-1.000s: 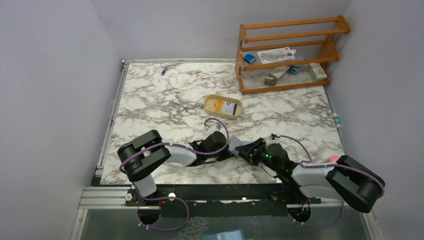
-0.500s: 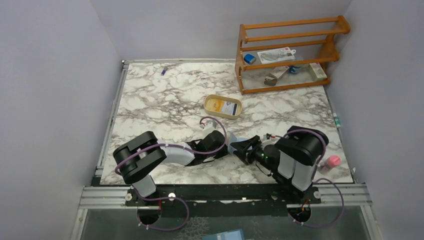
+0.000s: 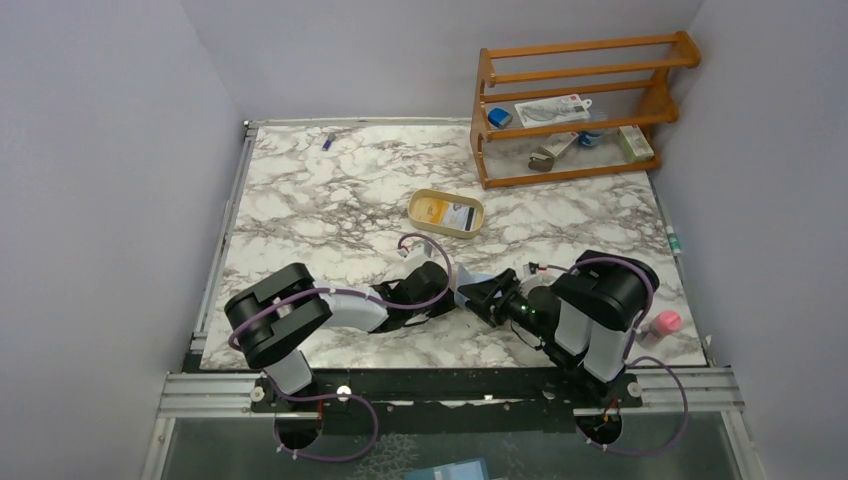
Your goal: Take the credit cards out of the card holder
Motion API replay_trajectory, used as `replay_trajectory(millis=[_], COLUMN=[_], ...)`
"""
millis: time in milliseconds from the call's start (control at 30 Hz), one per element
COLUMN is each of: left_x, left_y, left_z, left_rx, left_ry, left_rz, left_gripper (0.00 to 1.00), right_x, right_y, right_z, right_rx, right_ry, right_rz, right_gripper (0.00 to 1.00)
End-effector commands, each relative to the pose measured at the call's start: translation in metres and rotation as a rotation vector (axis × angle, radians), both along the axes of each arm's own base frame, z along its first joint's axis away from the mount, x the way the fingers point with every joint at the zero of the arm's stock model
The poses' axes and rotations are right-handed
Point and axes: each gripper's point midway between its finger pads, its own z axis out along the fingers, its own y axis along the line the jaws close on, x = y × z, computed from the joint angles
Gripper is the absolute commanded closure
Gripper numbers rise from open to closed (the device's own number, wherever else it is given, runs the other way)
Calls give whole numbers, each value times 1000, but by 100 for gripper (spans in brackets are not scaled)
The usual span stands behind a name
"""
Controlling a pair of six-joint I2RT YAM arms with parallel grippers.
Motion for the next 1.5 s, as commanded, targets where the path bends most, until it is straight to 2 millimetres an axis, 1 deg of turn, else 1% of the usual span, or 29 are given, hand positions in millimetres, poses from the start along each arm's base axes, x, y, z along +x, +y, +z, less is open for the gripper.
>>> replay_trajectory(millis=[0, 67, 167, 400, 500, 533, 567, 667, 733, 800, 833, 933, 1000, 1067, 1167, 1333, 1467], left_x=[-41, -41, -40, -40, -38, -38, -37, -37, -38, -38, -38, -38, -38, -38, -38, -37, -36], left_y=[31, 31, 30, 33, 33, 33, 33, 32, 33, 34, 34, 36, 38, 38, 39, 38, 40], left_z=[-44, -44, -43, -44, -43, -43, -43, -43, -44, -45, -44, -45, -45, -46, -48, -50, -48], left_rx=[173, 176, 176, 175, 173, 175, 175, 176, 177, 179, 179, 184, 190, 193, 197, 192, 188], left_ry=[123, 125, 123, 132, 129, 128, 127, 128, 130, 131, 130, 128, 128, 128, 132, 138, 135], left_rz=[-89, -92, -95, -90, -86, -85, -86, -87, -87, -86, -86, -81, -78, -76, -73, -66, -58], left_gripper=[100, 100, 100, 100, 100, 100, 100, 100, 100, 100, 100, 100, 100, 100, 100, 100, 100], right_x=[-22, -21, -22, -24, -24, -20, -17, -15, -13, -10, -8, -5, 1, 2, 0, -10, -16], right_y=[9, 13, 16, 15, 13, 16, 17, 15, 11, 6, 3, -7, -17, -26, -33, -44, -48], right_z=[28, 38, 49, 64, 67, 74, 77, 68, 55, 39, 35, 32, 29, 27, 24, -2, -18], right_rx=[0, 15, 24, 10, -11, -8, -13, -64, -115, -188, -219, -284, -352, -409, -446, -463, -475], right_ry=[-238, -282, -325, -381, -384, -404, -410, -382, -328, -262, -244, -240, -219, -199, -175, -87, -41], right_rz=[160, 173, 192, 210, 205, 203, 197, 192, 180, 165, 154, 122, 83, 63, 55, 40, 47], right_gripper=[35, 39, 41, 41, 41, 41, 41, 41, 40, 38, 36, 30, 29, 28, 27, 28, 28])
